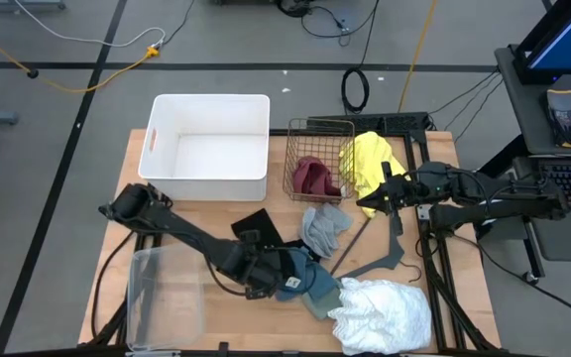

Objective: Pick & Place Cloths
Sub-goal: Put the black boxers into the gold wire basket

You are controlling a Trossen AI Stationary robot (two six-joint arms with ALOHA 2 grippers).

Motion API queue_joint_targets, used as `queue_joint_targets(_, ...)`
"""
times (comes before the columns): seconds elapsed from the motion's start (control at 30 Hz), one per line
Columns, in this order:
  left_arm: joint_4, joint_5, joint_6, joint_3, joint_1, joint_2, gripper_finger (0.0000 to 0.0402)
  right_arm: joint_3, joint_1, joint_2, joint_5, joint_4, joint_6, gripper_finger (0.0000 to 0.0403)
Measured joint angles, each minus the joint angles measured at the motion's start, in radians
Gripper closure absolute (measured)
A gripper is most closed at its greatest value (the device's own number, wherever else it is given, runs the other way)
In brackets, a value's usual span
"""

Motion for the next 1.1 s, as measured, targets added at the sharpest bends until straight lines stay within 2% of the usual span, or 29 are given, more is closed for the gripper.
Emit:
queue_joint_targets(0.23, 0.143, 0.021, -0.013, -0.154, 0.035, 0.000, 0.0185, 0.000, 0.000, 0.000, 0.000, -0.001, 0.000, 0.0403)
queue_joint_targets(0.37, 0.165, 0.096, -0.041, -0.195, 0.053, -0.002, 0.0202, 0.000, 0.000, 0.000, 0.000, -0.003, 0.000, 0.0403)
queue_joint_targets(0.47, 0.142, 0.121, -0.070, -0.187, 0.057, -0.013, 0.0250, 0.000, 0.000, 0.000, 0.000, -0.003, 0.002, 0.0403)
queue_joint_targets(0.6, 0.143, 0.127, -0.066, -0.163, 0.056, -0.040, 0.0355, 0.000, -0.001, 0.000, 0.000, -0.003, 0.003, 0.0403)
queue_joint_targets(0.67, 0.143, 0.145, -0.067, -0.147, 0.056, -0.056, 0.0386, 0.000, -0.001, 0.000, 0.000, -0.003, 0.003, 0.0403)
queue_joint_targets(0.9, 0.147, 0.188, -0.103, -0.114, 0.056, -0.180, 0.0395, 0.000, -0.001, 0.000, 0.000, -0.002, 0.003, 0.0403)
queue_joint_targets(1.1, 0.167, 0.156, -0.163, -0.083, 0.055, -0.350, 0.0397, 0.000, -0.001, 0.000, 0.000, 0.007, 0.003, 0.0403)
